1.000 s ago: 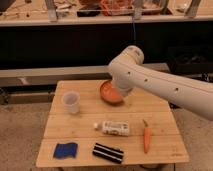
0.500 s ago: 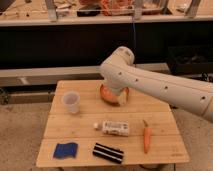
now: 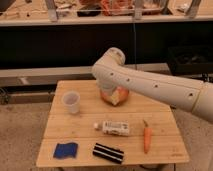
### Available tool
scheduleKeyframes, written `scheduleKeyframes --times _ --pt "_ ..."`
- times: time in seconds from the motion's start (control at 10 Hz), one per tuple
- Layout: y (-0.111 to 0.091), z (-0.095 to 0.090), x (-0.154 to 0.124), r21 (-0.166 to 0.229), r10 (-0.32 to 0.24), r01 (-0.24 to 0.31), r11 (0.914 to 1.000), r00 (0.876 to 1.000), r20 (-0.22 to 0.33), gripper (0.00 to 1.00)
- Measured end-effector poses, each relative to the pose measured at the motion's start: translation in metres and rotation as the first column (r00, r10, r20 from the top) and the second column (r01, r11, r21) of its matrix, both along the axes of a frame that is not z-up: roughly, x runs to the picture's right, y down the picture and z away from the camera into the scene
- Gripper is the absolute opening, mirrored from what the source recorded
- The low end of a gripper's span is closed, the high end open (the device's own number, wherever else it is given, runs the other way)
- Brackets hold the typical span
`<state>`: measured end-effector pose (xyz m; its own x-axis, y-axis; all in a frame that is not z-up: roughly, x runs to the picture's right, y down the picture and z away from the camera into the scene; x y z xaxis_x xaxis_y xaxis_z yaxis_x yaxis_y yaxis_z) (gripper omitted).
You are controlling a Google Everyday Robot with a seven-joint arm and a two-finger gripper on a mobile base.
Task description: Place the ceramic cup in the ceramic bowl
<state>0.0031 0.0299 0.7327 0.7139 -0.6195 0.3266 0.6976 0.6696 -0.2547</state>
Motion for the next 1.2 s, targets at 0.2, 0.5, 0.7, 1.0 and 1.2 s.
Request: scheduleKeyframes --times 0.2,0.5,0.7,1.0,1.2 --pt "0.0 0.004 -0.019 0.004 -0.032 0.032 0.9995 0.999 0.04 0.8" --pt "-0.001 0.011 -0.027 0.01 -0.07 0.07 0.9975 0.994 0.089 0.8" --pt "-0.001 0.017 -0.05 0.009 -0.116 0.116 0.9933 0.983 0.142 0.8" --pt "-0.002 0.026 -0.059 0.009 -0.153 0.154 0.9881 0.97 0.19 0.8" --pt "-0.001 0.032 -0.072 0.005 -0.179 0.183 0.9832 0.958 0.223 0.8"
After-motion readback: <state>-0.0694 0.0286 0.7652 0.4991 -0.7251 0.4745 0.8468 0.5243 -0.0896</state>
